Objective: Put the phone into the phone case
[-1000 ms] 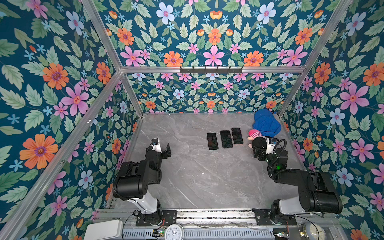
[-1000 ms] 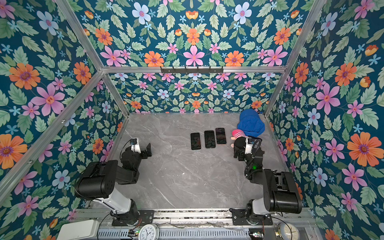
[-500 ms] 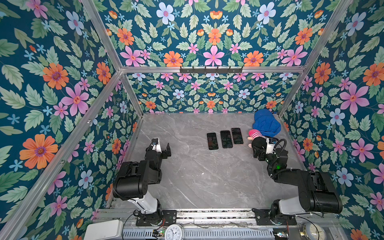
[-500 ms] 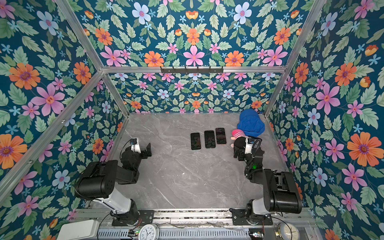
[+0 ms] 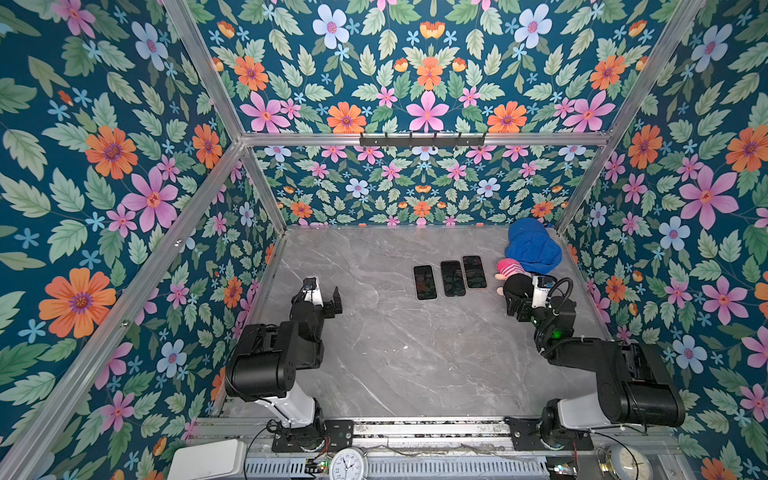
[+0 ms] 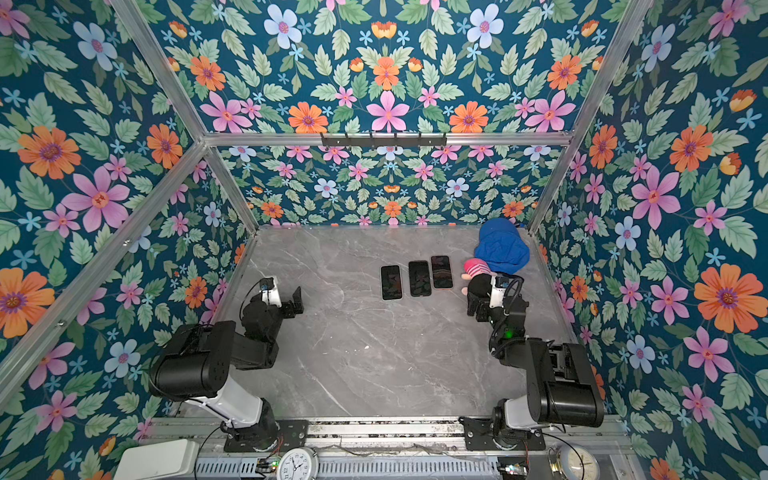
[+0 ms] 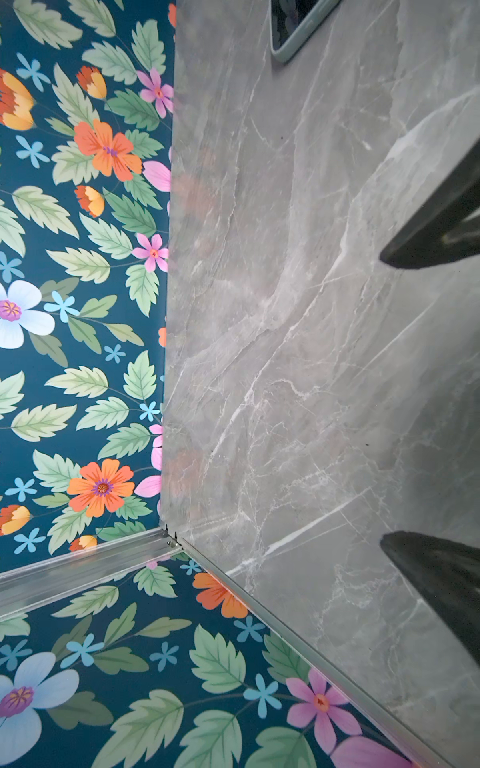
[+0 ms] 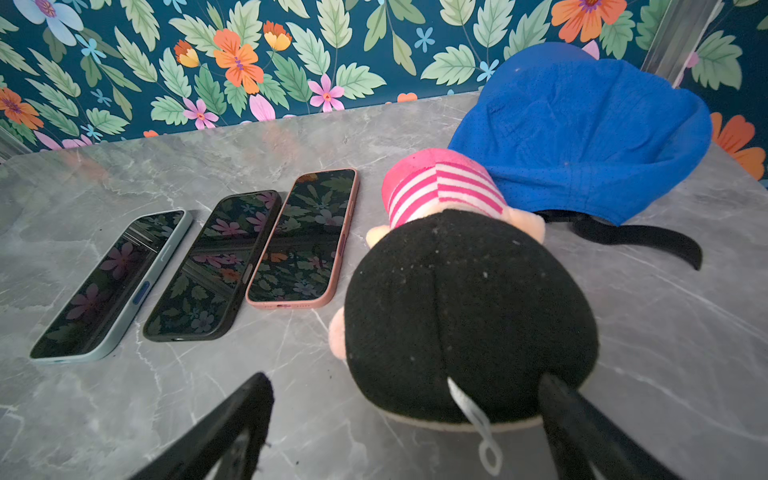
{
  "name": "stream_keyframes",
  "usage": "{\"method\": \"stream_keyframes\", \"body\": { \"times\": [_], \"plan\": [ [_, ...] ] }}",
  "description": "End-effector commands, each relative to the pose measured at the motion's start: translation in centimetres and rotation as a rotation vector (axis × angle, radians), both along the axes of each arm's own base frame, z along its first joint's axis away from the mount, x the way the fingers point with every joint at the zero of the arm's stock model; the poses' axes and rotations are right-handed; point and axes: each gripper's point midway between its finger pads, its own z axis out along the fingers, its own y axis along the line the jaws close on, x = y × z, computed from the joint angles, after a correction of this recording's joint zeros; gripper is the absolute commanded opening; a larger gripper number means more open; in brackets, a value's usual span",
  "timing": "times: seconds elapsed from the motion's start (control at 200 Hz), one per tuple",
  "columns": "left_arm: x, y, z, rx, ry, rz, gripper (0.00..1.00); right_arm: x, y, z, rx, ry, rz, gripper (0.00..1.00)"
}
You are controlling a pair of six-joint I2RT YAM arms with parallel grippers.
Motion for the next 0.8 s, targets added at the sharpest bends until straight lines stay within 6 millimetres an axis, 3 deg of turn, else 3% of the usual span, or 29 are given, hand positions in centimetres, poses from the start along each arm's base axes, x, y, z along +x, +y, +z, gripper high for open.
{"method": "stream_keyframes", "body": {
  "times": [0.0,0.795],
  "plan": [
    [-0.19,-0.13,1.01,0.032,-0.046,0.013,1.00,0.18,0.16,0.43,-0.012,-0.019,0.013,0.99],
    [0.62,-0.01,0.54,0.004,-0.014,-0.006,1.00,0.13,0.11,0.38,-0.012,-0.018,0.011,0.99]
  ]
}}
